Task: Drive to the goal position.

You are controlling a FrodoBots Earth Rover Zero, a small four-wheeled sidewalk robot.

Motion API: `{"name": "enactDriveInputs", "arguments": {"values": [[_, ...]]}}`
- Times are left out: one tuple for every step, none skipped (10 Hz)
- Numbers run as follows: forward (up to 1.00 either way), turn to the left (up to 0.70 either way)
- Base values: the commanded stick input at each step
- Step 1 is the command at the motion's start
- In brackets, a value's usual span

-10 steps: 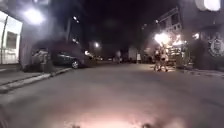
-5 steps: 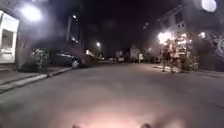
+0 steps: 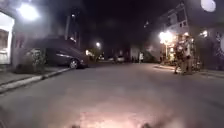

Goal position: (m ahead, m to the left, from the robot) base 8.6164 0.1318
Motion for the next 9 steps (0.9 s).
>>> {"name": "enactDriveInputs", "arguments": {"values": [[1.00, 0.00], [1.00, 0.00], [1.00, 0.00], [1.00, 0.00], [1.00, 0.00], [1.00, 0.00], [1.00, 0.00], [1.00, 0.00], [1.00, 0.00]]}}
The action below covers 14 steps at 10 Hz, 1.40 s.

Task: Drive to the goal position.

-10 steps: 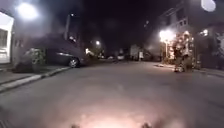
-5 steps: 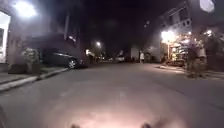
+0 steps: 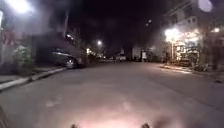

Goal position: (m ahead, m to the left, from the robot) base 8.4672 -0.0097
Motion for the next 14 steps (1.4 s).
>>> {"name": "enactDriveInputs", "arguments": {"values": [[1.00, 0.00], [1.00, 0.00], [1.00, 0.00], [1.00, 0.00], [1.00, 0.00], [1.00, 0.00], [1.00, 0.00], [1.00, 0.00], [1.00, 0.00], [1.00, 0.00], [1.00, 0.00], [1.00, 0.00], [1.00, 0.00], [1.00, 0.00]]}}
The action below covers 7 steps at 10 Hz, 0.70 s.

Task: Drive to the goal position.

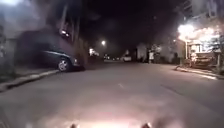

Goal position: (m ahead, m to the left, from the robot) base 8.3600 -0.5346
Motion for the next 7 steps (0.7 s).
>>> {"name": "enactDriveInputs", "arguments": {"values": [[1.00, 0.00], [1.00, 0.00], [1.00, 0.00], [1.00, 0.00], [1.00, -0.24], [1.00, -0.40], [1.00, -0.27]]}}
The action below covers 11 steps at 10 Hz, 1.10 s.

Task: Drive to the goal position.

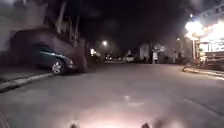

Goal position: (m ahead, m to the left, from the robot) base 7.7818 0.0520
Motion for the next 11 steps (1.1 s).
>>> {"name": "enactDriveInputs", "arguments": {"values": [[1.00, -0.01], [1.00, 0.00], [1.00, 0.00], [1.00, 0.00], [1.00, 0.00], [1.00, 0.00], [1.00, 0.00], [1.00, 0.00], [1.00, 0.00], [1.00, 0.00], [1.00, 0.00]]}}
